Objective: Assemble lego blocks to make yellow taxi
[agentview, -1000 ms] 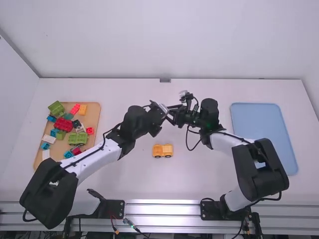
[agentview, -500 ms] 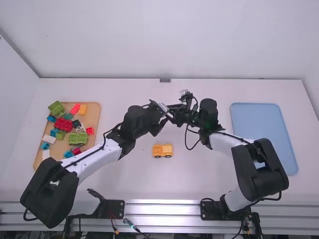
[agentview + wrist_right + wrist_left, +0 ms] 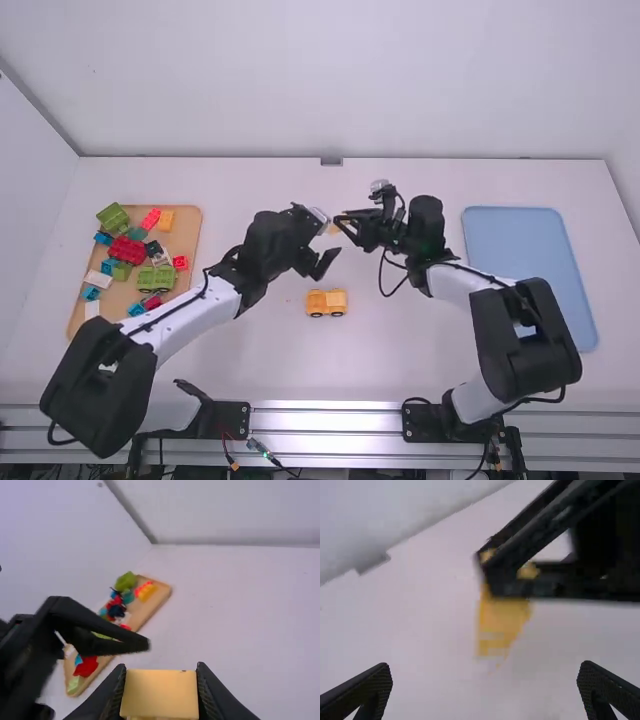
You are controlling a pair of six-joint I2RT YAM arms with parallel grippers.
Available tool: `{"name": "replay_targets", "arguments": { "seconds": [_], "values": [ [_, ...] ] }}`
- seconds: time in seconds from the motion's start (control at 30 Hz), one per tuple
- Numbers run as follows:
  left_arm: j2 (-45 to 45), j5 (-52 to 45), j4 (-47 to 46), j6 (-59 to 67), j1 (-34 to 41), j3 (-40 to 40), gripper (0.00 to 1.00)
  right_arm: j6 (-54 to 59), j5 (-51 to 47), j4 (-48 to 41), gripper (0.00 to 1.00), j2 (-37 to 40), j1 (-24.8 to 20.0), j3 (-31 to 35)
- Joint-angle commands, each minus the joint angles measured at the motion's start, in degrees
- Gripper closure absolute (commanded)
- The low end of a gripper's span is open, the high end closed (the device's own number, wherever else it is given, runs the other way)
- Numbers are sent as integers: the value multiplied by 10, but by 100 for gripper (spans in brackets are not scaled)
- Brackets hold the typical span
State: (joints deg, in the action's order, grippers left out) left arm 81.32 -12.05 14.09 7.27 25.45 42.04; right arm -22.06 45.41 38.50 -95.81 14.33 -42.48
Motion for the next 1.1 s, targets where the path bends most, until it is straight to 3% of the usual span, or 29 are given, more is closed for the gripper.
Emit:
{"name": "replay_targets", "arguments": {
  "seconds": [0.0,0.1,0.17,0.23,0.33,0.53,0.7,0.87,1.07],
  "values": [
    [-4,-6,-37,-29,-31,20,1,52,-24,-71,92,2,-12,-46],
    [-4,-6,-109,-34,-67,44,1,128,-38,-217,94,2,-8,-103],
    [-4,-6,-135,-34,-82,54,1,161,-42,-266,94,2,-3,-124],
    [-4,-6,-215,-23,-139,81,1,257,-64,-409,95,2,13,-187],
    [-4,-26,-274,-34,-208,99,1,320,-111,-522,99,2,38,-242],
    [-4,-143,-342,-54,-355,109,1,378,-217,-656,100,2,107,-313],
    [-4,-154,-392,-56,-461,107,1,433,-263,-740,100,-43,176,-382],
    [-4,-156,-410,-54,-509,105,1,492,-279,-838,100,-134,235,-483],
    [-4,-132,-393,-54,-511,88,1,567,-296,-941,100,-241,289,-599]
  ]
}}
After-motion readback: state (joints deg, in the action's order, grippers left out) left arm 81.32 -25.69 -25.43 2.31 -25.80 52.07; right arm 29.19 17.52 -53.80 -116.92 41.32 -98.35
